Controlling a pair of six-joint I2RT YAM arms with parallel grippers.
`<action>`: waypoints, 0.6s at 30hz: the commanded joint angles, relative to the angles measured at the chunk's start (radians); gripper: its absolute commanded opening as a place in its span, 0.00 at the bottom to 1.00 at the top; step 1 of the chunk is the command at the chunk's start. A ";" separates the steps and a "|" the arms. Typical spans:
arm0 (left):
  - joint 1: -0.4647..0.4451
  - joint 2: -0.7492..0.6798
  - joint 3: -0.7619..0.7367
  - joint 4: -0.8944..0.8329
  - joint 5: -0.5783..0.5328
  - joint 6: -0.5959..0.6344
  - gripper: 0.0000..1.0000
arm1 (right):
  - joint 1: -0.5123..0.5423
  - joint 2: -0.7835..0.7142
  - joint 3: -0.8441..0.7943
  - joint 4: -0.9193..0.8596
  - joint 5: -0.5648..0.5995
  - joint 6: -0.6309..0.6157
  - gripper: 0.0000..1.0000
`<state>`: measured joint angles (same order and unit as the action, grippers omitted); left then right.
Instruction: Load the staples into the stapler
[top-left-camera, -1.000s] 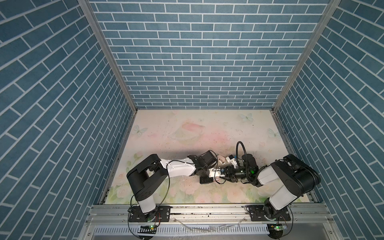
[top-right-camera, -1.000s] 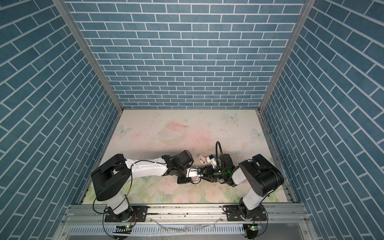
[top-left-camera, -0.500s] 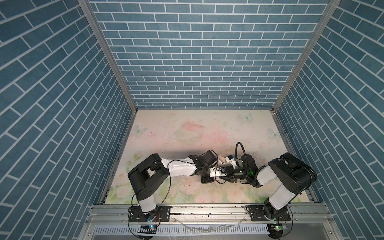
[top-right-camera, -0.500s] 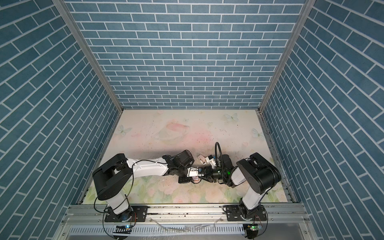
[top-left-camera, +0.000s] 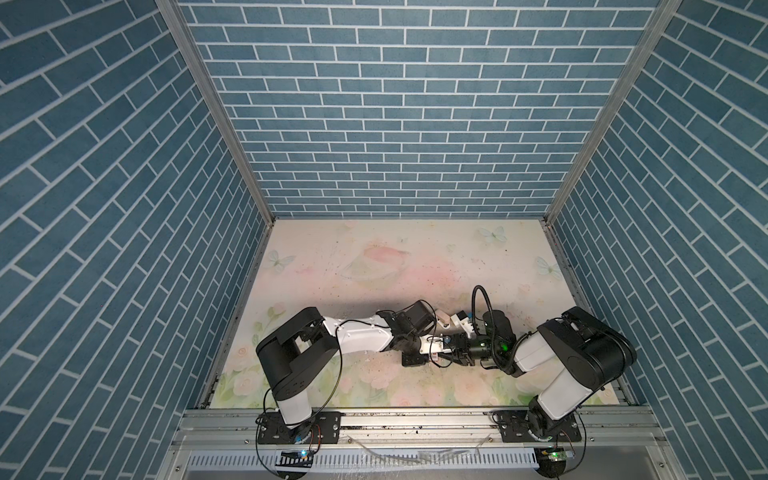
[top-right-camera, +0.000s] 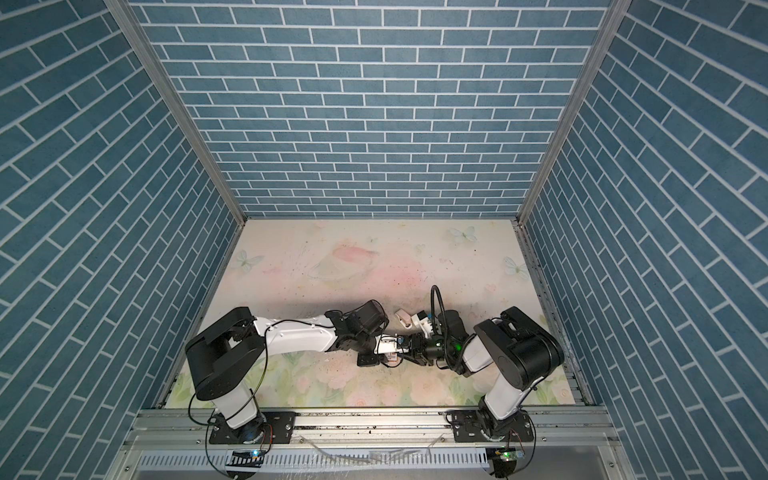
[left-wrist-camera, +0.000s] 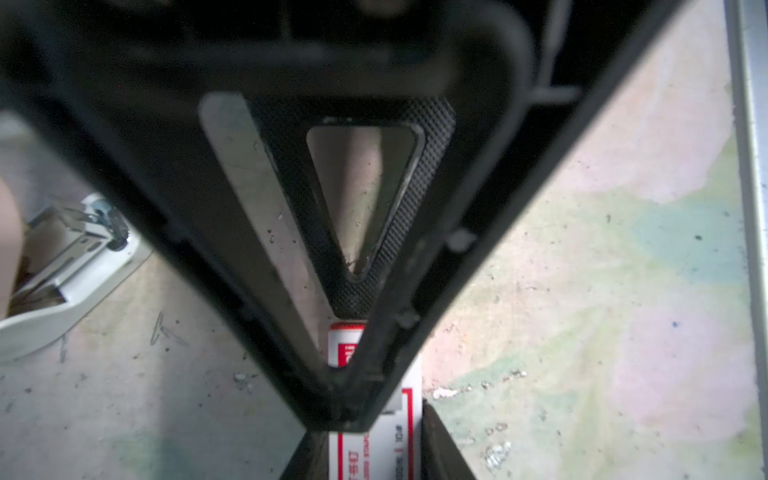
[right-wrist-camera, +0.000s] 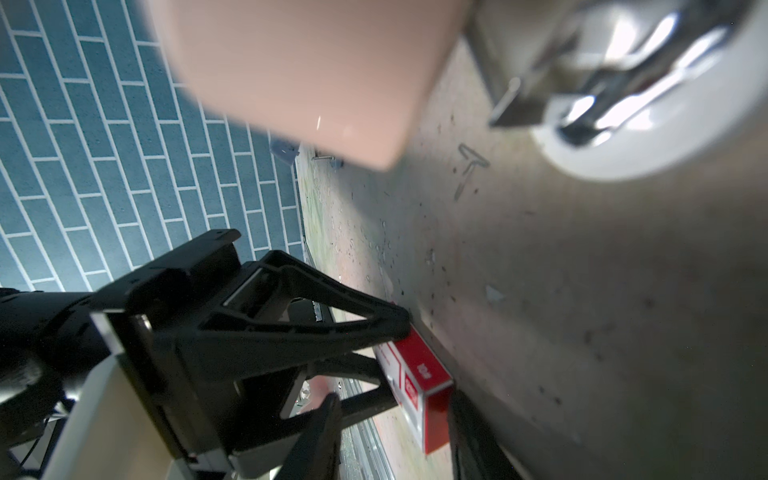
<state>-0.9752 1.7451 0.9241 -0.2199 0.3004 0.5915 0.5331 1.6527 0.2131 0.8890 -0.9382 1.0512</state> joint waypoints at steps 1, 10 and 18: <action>0.002 0.036 -0.027 -0.033 -0.021 0.010 0.35 | 0.007 -0.043 -0.015 -0.059 0.017 -0.004 0.43; 0.001 0.038 -0.023 -0.048 -0.011 0.008 0.36 | 0.006 -0.109 -0.002 -0.139 0.021 -0.032 0.43; 0.001 0.045 -0.018 -0.059 0.001 0.007 0.35 | 0.007 -0.068 0.007 -0.097 0.003 -0.019 0.42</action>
<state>-0.9745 1.7470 0.9241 -0.2188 0.3084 0.5915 0.5343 1.5703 0.2092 0.7712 -0.9234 1.0405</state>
